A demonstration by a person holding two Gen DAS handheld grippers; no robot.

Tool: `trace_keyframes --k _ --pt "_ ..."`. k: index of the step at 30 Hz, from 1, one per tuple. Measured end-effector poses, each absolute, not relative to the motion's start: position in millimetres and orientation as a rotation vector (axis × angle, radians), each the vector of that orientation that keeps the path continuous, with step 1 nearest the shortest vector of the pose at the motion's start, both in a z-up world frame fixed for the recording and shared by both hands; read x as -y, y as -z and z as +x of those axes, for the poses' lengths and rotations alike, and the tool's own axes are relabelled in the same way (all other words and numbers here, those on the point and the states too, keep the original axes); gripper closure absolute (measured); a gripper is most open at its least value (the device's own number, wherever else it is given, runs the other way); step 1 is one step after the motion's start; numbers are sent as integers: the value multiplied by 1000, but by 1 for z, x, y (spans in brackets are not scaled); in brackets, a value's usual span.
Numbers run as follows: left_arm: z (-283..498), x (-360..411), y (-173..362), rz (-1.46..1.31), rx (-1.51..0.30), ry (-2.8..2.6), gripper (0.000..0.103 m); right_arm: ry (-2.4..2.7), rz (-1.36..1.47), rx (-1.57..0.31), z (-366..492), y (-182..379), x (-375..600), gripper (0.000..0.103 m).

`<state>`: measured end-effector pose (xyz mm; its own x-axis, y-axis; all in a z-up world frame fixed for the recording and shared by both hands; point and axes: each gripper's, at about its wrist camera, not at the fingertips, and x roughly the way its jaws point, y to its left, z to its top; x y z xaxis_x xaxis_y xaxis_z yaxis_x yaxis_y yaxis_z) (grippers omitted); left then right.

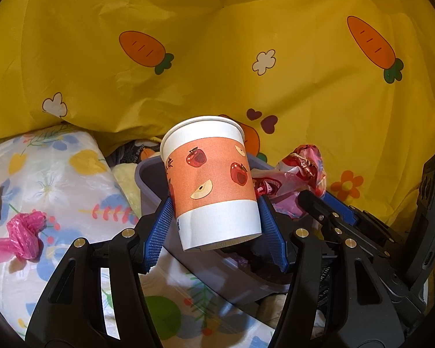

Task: Collect trash
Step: 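Carry the orange cup with the left tool while the right tool carries the wrapper to the grey bin, then open both tools over the grey bin, dropping the orange cup and wrapper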

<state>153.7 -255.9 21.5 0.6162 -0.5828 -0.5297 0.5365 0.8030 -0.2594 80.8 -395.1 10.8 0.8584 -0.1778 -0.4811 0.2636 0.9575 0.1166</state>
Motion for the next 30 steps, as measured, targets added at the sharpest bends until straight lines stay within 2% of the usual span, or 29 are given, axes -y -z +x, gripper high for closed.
trace_keyframes --k 13,14,15,17,22,30 --pt "162 261 -16 -116 -648 686 43 243 180 -496 85 -8 398 73" --pt "161 262 -16 -120 -640 697 41 245 181 -494 85 -7 399 68" --pt "161 262 -17 -122 -632 696 31 249 181 -493 85 -7 400 62" --pt "160 259 -18 -135 -615 671 22 256 182 -487 85 -6 402 51" --pt "164 245 -18 -180 -618 625 15 271 185 -489 85 -2 407 43" --pt "161 235 -15 -160 -622 589 14 268 174 -491 84 -1 401 39"
